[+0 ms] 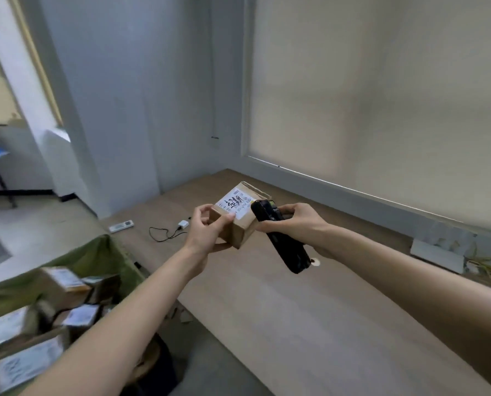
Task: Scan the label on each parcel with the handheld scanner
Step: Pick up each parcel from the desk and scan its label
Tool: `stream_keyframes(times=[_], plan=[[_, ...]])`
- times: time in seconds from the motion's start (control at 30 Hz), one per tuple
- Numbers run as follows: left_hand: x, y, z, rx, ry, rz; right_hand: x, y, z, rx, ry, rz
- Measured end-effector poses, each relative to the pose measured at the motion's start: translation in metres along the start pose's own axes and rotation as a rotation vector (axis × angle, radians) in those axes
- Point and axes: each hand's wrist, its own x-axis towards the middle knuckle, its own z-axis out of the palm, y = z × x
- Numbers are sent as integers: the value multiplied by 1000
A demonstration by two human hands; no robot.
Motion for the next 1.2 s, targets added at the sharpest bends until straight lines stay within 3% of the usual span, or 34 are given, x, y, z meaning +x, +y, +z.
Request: stream_keyframes(times=[0.33,0.53,0.8,1.2], plan=[[20,9,-270,-6,245,-37,82,-107,260,118,-315,-122],[25,-19,-379,79,364,-82,120,-126,372,138,-435,-149],[72,-99,-436,189,401,-204,193,-89,458,37,-555,-88],[150,-225,-445,274,380,-432,296,33,528,-131,-637,82]])
